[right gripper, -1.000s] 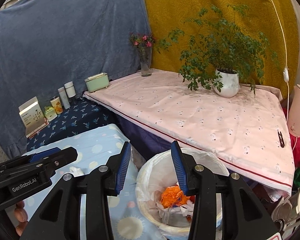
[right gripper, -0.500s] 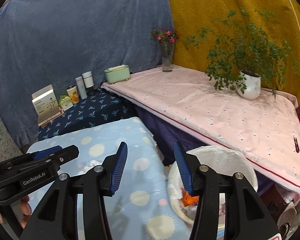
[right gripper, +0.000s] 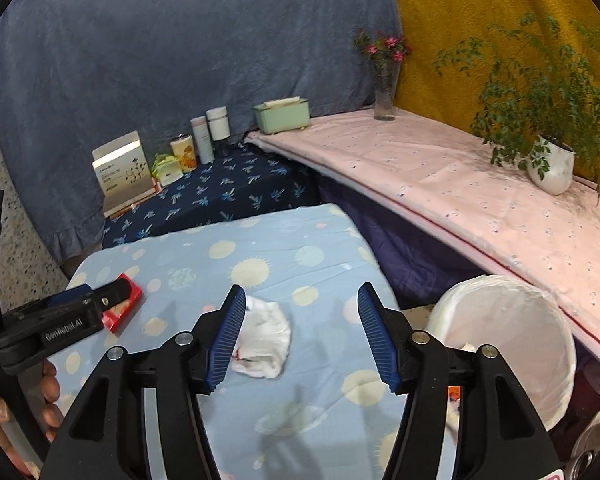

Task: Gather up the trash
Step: 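Move both tools back over the bed toward the red box and white glove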

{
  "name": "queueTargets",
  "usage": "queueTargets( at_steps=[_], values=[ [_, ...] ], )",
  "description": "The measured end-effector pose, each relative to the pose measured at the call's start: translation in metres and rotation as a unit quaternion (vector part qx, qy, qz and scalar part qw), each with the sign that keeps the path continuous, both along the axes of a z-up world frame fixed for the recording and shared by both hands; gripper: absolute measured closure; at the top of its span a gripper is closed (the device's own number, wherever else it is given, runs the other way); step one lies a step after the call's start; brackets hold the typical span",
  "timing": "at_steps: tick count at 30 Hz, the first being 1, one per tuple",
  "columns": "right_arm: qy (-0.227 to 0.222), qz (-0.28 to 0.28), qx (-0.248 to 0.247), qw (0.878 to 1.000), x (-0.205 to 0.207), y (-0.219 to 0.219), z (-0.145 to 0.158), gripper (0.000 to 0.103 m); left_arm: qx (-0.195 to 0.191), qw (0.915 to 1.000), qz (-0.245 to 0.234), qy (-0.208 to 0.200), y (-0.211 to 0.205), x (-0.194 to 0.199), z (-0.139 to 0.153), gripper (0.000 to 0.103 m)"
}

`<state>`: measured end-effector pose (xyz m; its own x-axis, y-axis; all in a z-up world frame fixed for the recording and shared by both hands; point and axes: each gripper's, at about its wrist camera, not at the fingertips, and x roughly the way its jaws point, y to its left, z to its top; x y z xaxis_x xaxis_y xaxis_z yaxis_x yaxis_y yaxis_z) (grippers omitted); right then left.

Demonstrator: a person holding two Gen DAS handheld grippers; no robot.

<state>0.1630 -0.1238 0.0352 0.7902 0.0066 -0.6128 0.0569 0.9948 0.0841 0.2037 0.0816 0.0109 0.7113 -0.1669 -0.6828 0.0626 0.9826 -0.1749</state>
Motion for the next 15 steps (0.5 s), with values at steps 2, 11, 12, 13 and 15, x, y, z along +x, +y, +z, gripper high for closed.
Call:
queueTargets(
  at_steps=[2,11,12,13,15],
  values=[
    [0.012,0.010,-0.005,1.000,0.006,0.012,-0.010,0.046,0.001,0.9999,0.015,0.005,0.017,0.003,-0.007,0.027],
    [0.064,0.038,-0.017,0.997,0.041,0.054,-0.062,0.045,0.015,0.9970,0.070,0.030,0.084,0.017,-0.039,0.017],
    [0.068,0.038,-0.018,0.997,0.045,0.056,-0.066,0.045,0.013,0.9966,0.072,0.037,0.090,0.020,-0.044,0.016],
    [0.072,0.037,-0.019,0.997,0.049,0.058,-0.071,0.045,0.012,0.9962,0.075,0.043,0.097,0.024,-0.048,0.016],
    [0.081,0.033,-0.016,0.996,0.056,0.058,-0.081,0.045,0.010,0.9954,0.081,0.051,0.105,0.029,-0.057,0.016]
  ],
)
